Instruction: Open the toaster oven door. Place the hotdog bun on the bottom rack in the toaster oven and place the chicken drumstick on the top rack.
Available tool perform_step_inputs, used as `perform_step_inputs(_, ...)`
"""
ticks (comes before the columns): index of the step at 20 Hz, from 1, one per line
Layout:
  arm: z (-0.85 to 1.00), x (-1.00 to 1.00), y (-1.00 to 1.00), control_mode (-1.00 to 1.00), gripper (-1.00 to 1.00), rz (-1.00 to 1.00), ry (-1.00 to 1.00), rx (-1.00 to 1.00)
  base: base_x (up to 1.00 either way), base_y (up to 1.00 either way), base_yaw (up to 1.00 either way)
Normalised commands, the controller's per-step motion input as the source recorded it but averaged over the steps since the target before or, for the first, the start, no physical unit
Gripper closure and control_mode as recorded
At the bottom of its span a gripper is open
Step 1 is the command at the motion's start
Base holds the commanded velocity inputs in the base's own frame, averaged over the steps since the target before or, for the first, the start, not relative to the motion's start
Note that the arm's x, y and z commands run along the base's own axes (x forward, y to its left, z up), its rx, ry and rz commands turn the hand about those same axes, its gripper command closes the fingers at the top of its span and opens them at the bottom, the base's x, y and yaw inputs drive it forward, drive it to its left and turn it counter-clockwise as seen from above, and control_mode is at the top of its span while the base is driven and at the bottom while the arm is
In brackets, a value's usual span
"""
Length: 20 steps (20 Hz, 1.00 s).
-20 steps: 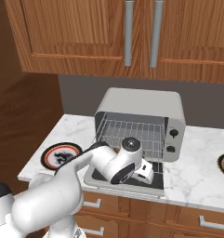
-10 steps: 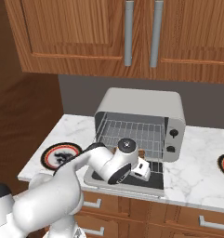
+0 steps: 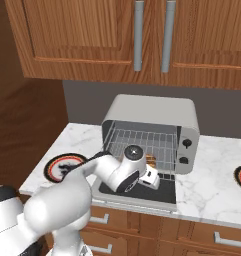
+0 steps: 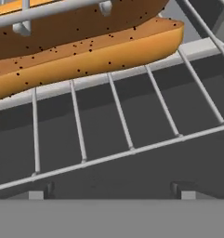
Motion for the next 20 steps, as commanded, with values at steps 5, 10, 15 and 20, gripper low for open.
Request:
perform_step_inputs(5,0.00,0.26,0.02,-1.00,-1.00,-0.03,-0.03,0.00,0.00,0.00,0.00)
perform_step_inputs(10,0.00,0.30,0.03,-1.00,-1.00,-0.13,-0.01,0.00,0.00,0.00,0.00)
perform_step_inputs(15,0.00,0.36,0.03,-1.00,-1.00,-0.19,-0.01,0.00,0.00,0.00,0.00)
perform_step_inputs(20,0.00,0.29,0.00,-1.00,-1.00,-0.17,0.00,0.00,0.00,0.00,0.00)
